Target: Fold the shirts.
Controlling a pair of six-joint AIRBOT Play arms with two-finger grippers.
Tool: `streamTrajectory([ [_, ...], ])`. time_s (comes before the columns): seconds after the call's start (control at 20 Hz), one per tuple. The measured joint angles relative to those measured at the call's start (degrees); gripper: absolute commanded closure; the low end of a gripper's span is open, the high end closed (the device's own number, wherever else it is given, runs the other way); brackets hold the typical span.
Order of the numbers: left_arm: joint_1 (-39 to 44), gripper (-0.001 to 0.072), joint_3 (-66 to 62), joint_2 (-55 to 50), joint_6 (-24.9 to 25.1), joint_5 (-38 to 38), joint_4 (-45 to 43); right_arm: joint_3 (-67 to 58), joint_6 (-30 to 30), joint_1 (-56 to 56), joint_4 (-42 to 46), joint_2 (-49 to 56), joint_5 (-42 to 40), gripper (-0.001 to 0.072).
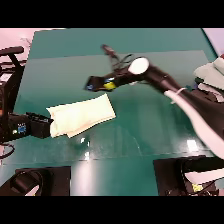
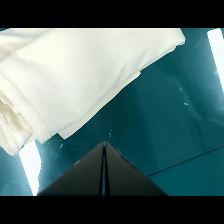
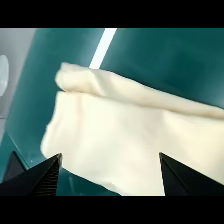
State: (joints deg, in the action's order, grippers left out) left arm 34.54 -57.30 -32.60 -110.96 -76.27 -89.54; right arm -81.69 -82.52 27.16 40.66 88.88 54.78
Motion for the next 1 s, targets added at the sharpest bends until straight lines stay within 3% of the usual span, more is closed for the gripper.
streamTrajectory([
  [0.35, 0.0, 0.0682, 0.0, 0.0, -0.2, -1.0, 1.0, 11.2, 9.4, -12.1, -0.4, 3.3, 6.9, 0.0016],
  [0.6, 0.0, 0.0682, 0.0, 0.0, -0.2, -1.3, 1.5, 12.3, 15.4, -10.6, -9.2, 9.7, 6.5, 0.0020],
  [0.8, 0.0, 0.0682, 0.0, 0.0, -0.2, -1.3, 1.6, 12.5, 16.9, -6.2, -12.6, 12.3, 3.3, 0.0026],
  [0.9, 0.0, 0.0682, 0.0, 0.0, -0.2, -1.5, 1.6, 12.5, 17.3, -4.1, -14.8, 13.6, 2.2, 0.0064],
  [0.95, 0.0, 0.0682, 0.0, 0.0, -0.2, -1.6, 1.6, 12.5, 17.4, -3.2, -15.4, 13.9, 1.6, 0.0160],
  [1.0, 0.0, 0.0682, 0.0, 0.0, -0.2, -1.8, 1.7, 12.6, 17.6, -2.4, -15.7, 14.1, 0.8, 0.0434],
])
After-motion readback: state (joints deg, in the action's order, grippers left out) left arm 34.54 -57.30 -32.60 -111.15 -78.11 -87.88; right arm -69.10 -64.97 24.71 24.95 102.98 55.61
